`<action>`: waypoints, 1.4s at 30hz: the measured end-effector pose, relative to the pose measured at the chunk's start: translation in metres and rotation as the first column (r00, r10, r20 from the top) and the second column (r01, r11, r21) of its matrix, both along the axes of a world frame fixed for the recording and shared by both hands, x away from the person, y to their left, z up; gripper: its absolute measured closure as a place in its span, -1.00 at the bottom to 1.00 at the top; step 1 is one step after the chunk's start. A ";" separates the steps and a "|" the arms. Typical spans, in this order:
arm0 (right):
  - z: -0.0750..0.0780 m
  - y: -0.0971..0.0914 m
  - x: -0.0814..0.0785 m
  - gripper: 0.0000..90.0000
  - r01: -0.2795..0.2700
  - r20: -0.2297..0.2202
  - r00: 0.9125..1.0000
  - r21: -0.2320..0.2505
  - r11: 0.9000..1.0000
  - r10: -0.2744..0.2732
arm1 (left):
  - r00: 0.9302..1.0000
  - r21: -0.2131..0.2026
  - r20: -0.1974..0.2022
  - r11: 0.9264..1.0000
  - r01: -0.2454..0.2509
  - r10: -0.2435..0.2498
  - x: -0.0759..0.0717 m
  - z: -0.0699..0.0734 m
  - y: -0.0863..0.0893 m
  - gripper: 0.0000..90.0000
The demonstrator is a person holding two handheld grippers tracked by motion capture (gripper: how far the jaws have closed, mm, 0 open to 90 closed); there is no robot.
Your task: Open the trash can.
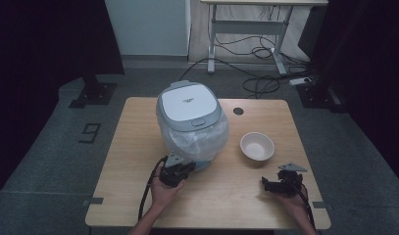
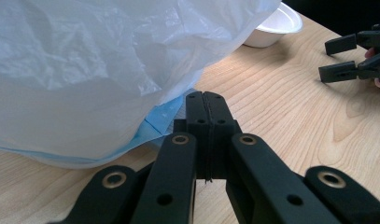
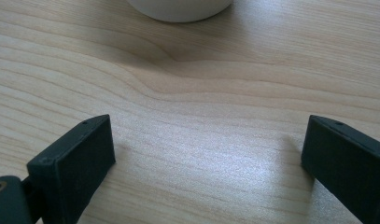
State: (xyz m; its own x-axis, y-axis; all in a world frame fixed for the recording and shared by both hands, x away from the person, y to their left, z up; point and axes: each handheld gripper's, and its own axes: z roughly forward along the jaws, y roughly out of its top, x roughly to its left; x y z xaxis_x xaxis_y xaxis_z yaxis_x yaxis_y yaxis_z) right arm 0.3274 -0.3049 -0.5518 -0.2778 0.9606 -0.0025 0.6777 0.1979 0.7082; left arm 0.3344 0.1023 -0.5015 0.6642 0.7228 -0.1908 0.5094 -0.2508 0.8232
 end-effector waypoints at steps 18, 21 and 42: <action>0.000 0.000 -0.001 -0.95 0.000 0.002 1.000 0.001 1.000 0.000 | 1.000 0.028 -0.008 1.000 0.012 -0.012 0.018 -0.014 -0.024 1.00; 0.000 0.000 -0.001 -0.95 0.000 0.002 1.000 0.001 1.000 0.000 | 1.000 0.031 -0.012 0.999 0.011 -0.010 0.020 -0.016 -0.024 1.00; 0.000 0.001 -0.001 -0.94 0.004 0.004 1.000 0.001 1.000 -0.004 | 1.000 0.062 -0.017 0.998 -0.007 0.009 0.028 -0.034 -0.030 1.00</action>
State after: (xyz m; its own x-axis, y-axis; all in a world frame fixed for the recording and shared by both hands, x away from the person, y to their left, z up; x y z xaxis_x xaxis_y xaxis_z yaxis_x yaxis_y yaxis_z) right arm 0.3263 -0.3042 -0.5517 -0.2737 0.9618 -0.0027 0.6761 0.1943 0.7108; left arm 0.3624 0.0728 -0.5352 0.6553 0.7389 -0.1568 0.5258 -0.2971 0.7971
